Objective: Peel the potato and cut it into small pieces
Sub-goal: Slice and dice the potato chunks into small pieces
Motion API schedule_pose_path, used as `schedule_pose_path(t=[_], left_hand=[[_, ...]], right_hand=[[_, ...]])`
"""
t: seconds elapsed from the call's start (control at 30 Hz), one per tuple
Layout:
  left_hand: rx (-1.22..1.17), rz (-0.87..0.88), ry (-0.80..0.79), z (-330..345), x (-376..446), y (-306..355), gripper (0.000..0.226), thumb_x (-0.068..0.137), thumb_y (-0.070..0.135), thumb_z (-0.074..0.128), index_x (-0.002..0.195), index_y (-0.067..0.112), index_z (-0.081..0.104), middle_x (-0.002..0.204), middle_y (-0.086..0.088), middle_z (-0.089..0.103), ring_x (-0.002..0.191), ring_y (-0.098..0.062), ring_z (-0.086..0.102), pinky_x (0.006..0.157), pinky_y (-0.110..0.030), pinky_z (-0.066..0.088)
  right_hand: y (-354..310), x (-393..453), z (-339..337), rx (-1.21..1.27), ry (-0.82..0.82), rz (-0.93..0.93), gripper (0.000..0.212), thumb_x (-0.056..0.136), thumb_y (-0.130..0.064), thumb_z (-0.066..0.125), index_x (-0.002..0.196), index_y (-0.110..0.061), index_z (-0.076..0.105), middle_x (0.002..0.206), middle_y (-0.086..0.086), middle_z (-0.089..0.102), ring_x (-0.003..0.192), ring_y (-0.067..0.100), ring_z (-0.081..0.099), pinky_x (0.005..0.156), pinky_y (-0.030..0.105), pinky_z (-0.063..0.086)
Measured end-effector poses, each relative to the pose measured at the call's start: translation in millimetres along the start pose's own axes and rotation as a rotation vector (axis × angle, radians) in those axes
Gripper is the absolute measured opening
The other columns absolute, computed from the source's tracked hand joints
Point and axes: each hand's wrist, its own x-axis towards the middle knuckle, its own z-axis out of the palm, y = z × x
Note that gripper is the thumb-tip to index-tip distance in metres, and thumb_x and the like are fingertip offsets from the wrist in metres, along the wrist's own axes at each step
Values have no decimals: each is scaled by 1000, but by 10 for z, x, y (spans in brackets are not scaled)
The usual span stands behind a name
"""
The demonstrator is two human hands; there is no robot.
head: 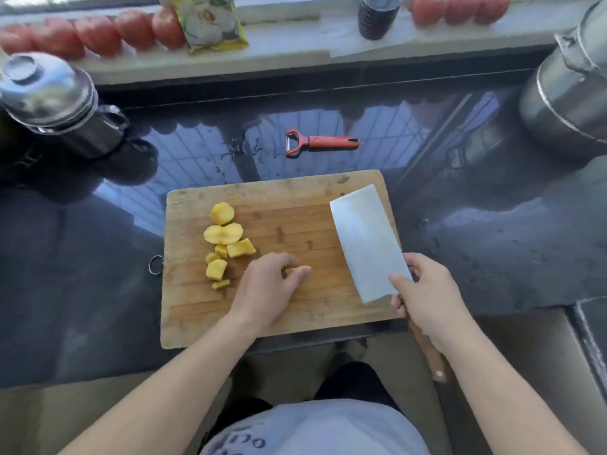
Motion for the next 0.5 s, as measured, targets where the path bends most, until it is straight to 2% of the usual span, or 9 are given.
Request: schedule_pose_path(t=[0.1,0.17,0.23,0.37,0.43,0.5], left_hand=[[-153,-290,-41,-28,-14,83,20,103,40,60,110,26,73,107,10,69,101,-12,62,90,-31,51],[-180,-329,-31,-44,-32,43,15,104,37,59,104,27,70,102,10,69,97,-14,64,87,-35,54],[-204,-363,1,-84,-89,-11,14,104,34,59,102,25,69,98,6,71,93,-16,66,84,-37,56],[-215,-449,47,-133,-231,-107,10,104,27,59,102,22,67,101,3,70,93,-15,65,71,-30,47],[-151,-457,86,-164,-309,-181,8,104,26,57,106,23,65,104,5,66,96,-15,60,73,-30,45],[-249,-445,94,-199,-380,-312,11,102,21,61,113,23,64,103,5,69,96,-17,66,78,-32,49]], right_hand=[[-56,177,-23,-31,-67,-34,22,101,-12,53,114,-29,60,99,-4,69,58,17,63,52,26,54],[-98,215,-43,-47,-88,-58,21,101,-12,53,112,-29,59,99,-5,68,58,17,63,54,29,55],[-134,202,-67,-39,-91,-78,22,101,-11,52,112,-28,60,98,-1,69,58,18,62,50,25,52],[-151,91,-56,-25,-63,-69,22,102,-12,51,116,-27,58,104,0,68,62,19,63,42,16,44],[-116,19,-10,-9,-37,-60,21,102,-13,51,115,-29,56,107,0,67,62,19,63,42,16,44],[-65,-64,43,-1,-3,-44,21,102,-13,52,116,-28,56,106,-1,67,63,18,63,43,16,45]])
